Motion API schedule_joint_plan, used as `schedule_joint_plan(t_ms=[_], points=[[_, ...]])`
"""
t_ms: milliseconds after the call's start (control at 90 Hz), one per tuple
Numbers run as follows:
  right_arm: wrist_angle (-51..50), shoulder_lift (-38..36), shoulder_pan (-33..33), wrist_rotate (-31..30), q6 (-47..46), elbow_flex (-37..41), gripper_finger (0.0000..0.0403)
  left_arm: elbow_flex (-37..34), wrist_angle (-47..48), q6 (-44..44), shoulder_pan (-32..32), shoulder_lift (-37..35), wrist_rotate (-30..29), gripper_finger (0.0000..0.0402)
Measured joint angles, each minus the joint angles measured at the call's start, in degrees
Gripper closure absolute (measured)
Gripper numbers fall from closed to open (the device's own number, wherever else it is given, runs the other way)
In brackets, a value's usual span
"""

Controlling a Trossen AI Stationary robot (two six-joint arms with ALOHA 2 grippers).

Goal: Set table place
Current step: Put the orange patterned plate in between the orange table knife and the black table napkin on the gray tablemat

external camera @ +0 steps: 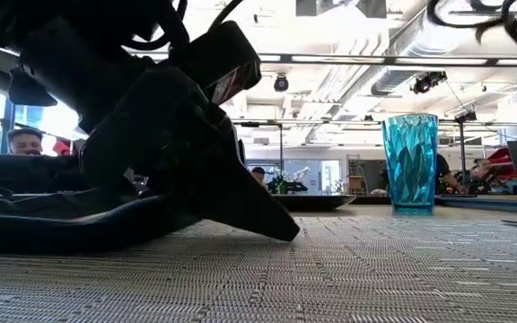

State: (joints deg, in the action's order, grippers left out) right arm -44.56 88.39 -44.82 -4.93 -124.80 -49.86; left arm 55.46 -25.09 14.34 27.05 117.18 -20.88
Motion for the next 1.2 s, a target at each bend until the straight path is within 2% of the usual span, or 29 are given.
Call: schedule_joint_plan(t_ms=[56,111,311,422,556,722,967,1078,1200], points=[[-0.28,-1.51,-0.02,-0.77,2.1,-0.78,0.0214,0.0,0.09,-0.03,0.04,-1.53,0.9,0.0273],[-0.16,-2.8,0.16,-4.42,6.3,-2.07,0.0207,0.0,0.38,-0.03,0.04,-3.54,1.96,0.0273],[1.28,-3.72,3.36,-29.78,27.93,-5.56,0.0202,0.07,10.34,-1.85,0.0,-14.1,2.25,0.0273],[5.38,-3.68,6.79,-38.19,43.95,-5.6,0.0201,0.09,17.74,-2.3,-1.41,-19.98,-2.16,0.0273],[6.28,-3.62,11.08,-40.1,60.33,-5.6,0.0201,0.09,21.84,-8.85,-5.85,-23.63,-3.82,0.0273],[6.04,-3.61,14.61,-42.49,68.33,-5.6,0.0201,0.33,21.88,-21.43,-14.18,-22.37,-3.66,0.0257],[3.95,-2.91,15.21,-48.38,69.34,-5.58,0.0201,8.3,29.09,-34.65,-25.82,-13.26,-3.62,0.0207],[3.24,-1.29,15.21,-47.55,69.07,-5.58,0.0201,12.11,32.53,-38.53,-28.58,-8.03,-2.12,0.02],[2.89,1.28,15.04,-47.37,63.55,-5.56,0.0201,15.41,32.74,-42.68,-29.88,-3.25,-4.07,0.02]])
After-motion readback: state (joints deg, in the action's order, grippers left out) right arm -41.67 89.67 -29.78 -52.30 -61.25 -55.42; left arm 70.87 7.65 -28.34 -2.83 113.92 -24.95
